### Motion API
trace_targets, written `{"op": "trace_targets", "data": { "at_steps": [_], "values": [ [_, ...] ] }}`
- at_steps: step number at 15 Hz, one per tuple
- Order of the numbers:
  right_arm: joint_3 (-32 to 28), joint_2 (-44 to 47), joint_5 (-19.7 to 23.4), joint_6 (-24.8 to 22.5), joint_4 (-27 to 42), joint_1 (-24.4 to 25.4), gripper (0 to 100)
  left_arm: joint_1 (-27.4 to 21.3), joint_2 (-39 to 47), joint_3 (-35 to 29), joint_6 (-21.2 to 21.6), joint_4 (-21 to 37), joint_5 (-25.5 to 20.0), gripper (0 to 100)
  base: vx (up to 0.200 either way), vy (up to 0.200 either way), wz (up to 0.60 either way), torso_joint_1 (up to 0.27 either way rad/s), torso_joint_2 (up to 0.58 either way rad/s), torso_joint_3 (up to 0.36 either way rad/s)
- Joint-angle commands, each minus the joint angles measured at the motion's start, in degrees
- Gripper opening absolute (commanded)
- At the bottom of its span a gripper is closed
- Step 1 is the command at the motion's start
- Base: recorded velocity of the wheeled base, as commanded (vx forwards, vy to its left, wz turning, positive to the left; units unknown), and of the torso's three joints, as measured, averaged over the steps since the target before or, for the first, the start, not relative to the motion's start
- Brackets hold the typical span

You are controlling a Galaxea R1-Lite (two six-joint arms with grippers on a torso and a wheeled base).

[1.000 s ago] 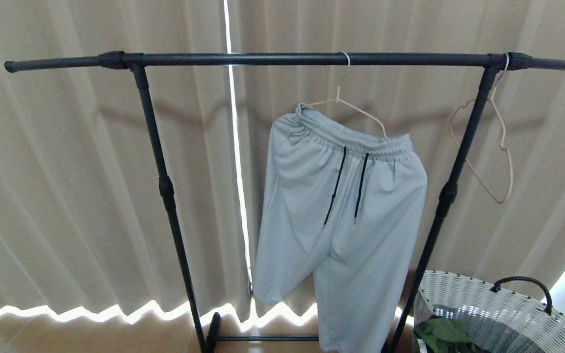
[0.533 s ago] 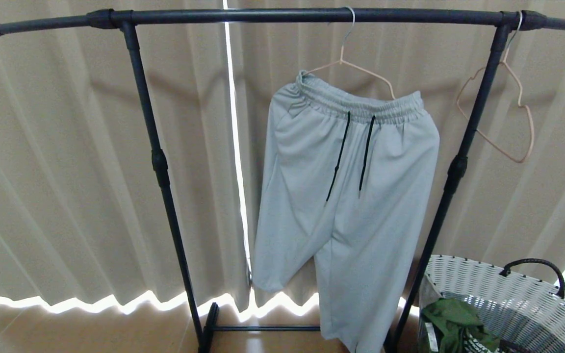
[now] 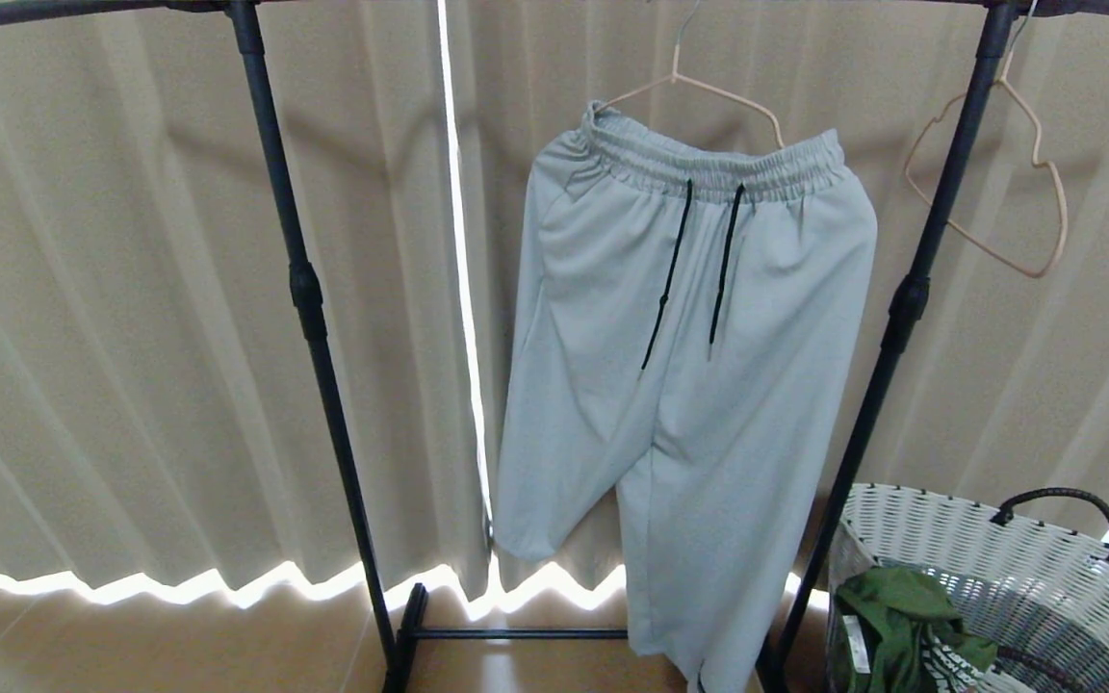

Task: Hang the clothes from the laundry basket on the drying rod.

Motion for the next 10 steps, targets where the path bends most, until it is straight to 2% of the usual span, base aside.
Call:
{"op": "trace_targets", "data": {
  "at_steps": [1, 4, 6, 8, 10],
  "values": [
    [0.00, -0.02, -0.05, 0.03, -0.02, 0.00, 100, 0.03, -0.03, -0.02, 0.10, 0.02, -0.02, 100, 0.000, 0.000, 0.00, 0.000, 0.00, 0.000],
    [0.00, -0.02, -0.05, -0.77, 0.07, 0.00, 100, 0.03, -0.03, -0.02, 0.10, 0.02, -0.02, 100, 0.000, 0.000, 0.00, 0.000, 0.00, 0.000],
    [0.00, -0.02, 0.13, -1.12, 0.16, 0.00, 100, 0.03, 0.06, -0.02, 0.19, 0.11, -0.11, 100, 0.200, 0.000, 0.00, 0.000, 0.00, 0.005],
    [-0.18, -0.02, -0.40, -4.63, 0.60, 0.00, 100, 0.03, -0.03, -0.02, 0.28, 0.02, -0.11, 100, 0.200, 0.000, 0.00, -0.002, 0.01, 0.014],
    [-6.77, 3.32, -0.49, -11.49, 8.86, 0.18, 100, -0.06, -0.03, -0.02, 0.28, 0.02, -0.11, 100, 0.000, 0.000, 0.00, 0.000, 0.00, 0.000]
  ]
}}
